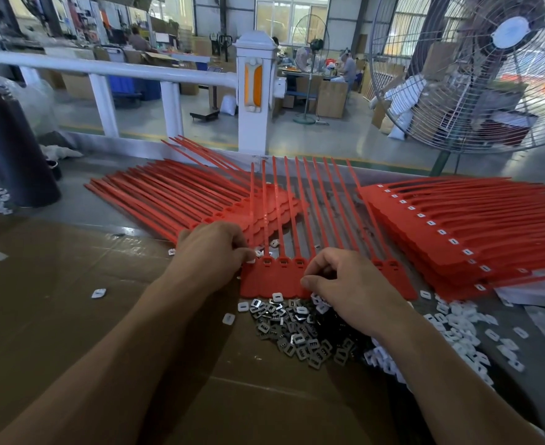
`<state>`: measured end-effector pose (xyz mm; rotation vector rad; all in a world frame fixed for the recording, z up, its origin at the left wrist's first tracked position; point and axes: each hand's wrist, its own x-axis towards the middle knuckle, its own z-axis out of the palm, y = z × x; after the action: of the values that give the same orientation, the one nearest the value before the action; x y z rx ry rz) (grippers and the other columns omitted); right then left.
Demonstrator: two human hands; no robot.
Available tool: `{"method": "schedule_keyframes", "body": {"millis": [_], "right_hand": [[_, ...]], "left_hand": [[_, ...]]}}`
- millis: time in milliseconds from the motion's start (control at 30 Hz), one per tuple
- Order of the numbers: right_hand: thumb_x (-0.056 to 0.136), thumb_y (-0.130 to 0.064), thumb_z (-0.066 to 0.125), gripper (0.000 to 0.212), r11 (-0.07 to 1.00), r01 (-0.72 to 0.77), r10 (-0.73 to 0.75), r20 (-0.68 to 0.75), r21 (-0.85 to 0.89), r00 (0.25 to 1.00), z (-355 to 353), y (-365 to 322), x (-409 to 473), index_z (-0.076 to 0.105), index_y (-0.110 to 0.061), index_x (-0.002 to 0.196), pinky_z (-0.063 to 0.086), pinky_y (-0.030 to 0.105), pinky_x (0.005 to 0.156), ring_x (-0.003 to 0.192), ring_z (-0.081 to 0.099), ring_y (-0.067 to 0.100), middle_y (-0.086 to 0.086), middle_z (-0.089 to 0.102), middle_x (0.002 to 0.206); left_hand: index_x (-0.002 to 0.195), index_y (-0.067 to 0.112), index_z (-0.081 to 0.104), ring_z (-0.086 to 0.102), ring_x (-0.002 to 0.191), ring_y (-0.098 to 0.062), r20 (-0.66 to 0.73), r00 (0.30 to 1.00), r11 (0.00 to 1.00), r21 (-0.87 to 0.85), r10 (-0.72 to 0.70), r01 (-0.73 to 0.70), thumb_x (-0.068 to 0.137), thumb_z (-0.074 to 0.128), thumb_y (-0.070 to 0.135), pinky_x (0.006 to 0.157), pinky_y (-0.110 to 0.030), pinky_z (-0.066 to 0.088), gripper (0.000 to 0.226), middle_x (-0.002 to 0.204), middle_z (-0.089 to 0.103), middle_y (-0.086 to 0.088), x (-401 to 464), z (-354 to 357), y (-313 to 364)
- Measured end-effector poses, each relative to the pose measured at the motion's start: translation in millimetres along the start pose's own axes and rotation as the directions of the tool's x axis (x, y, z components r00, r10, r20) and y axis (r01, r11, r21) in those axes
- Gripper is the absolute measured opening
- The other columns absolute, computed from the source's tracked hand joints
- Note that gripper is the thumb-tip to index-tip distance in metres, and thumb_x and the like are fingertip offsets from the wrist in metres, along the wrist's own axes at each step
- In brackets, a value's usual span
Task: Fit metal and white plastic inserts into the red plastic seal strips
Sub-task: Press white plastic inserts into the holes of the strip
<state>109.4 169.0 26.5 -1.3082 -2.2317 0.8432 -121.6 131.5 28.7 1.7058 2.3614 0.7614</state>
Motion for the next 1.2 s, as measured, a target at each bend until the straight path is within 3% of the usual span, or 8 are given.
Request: {"method": "schedule_keyframes", "body": {"millis": [367,500,633,867,1200], "right_hand": [[0.096,-0.034,0.072,0.009,1.000,0.000,0.000,0.013,0.019,1.000,-1.4,-2.2,-2.0,0.067,-0.031,0.088,0.045,0.019,0.065,0.074,0.064,0.003,-0.010,0.069,0.083],[0.095,-0.033,0.073,0.009,1.000,-0.001,0.000,0.016,0.017,1.000,-1.7,-2.8,-1.7,0.068,-0.031,0.088,0.046,0.021,0.066,0.075,0.064,0.005,-0.010,0.069,0.084],[0.095,-0.034,0.073,0.009,1.000,-0.004,0.003,0.012,0.015,1.000,-1.8,-2.2,-1.4,0.068,-0.031,0.088,0.045,0.020,0.066,0.075,0.065,0.004,-0.010,0.070,0.084],[0.095,-0.034,0.073,0.009,1.000,-0.012,0.012,0.013,0.014,1.000,-1.4,-2.7,-0.7,0.067,-0.032,0.088,0.044,0.019,0.068,0.077,0.064,0.002,-0.012,0.069,0.085],[0.095,-0.032,0.073,0.008,1.000,-0.005,0.005,0.004,0.014,1.000,-1.2,-3.7,-0.6,0.067,-0.032,0.089,0.043,0.018,0.067,0.078,0.064,0.002,-0.011,0.069,0.087]], "left_hand": [[0.075,0.032,0.067,0.055,0.093,-0.010,0.004,0.999,0.998,-0.036,-0.044,0.044,0.088,0.074,0.045,0.107,-0.045,0.028,0.019,0.079,0.064,0.017,1.2,0.4,0.8],[0.077,0.032,0.069,0.058,0.088,-0.010,0.019,0.998,0.996,-0.060,-0.060,0.061,0.094,0.068,0.042,0.110,-0.048,0.035,0.020,0.079,0.066,0.015,2.1,-1.9,-0.6],[0.076,0.030,0.070,0.060,0.080,-0.008,0.052,0.996,0.995,-0.072,-0.069,0.073,0.091,0.068,0.052,0.104,-0.052,0.044,0.026,0.072,0.067,0.013,2.6,-1.1,-0.1],[0.081,0.032,0.071,0.059,0.096,-0.012,0.019,0.997,0.997,-0.001,-0.072,0.072,0.085,0.073,0.053,0.107,-0.047,0.028,0.022,0.080,0.066,0.017,4.7,4.5,0.8],[0.089,0.032,0.068,0.052,0.114,-0.020,0.073,0.993,0.986,0.141,-0.096,0.085,0.088,0.067,0.054,0.109,-0.048,0.026,0.022,0.098,0.066,0.009,5.5,4.9,10.3]]}}
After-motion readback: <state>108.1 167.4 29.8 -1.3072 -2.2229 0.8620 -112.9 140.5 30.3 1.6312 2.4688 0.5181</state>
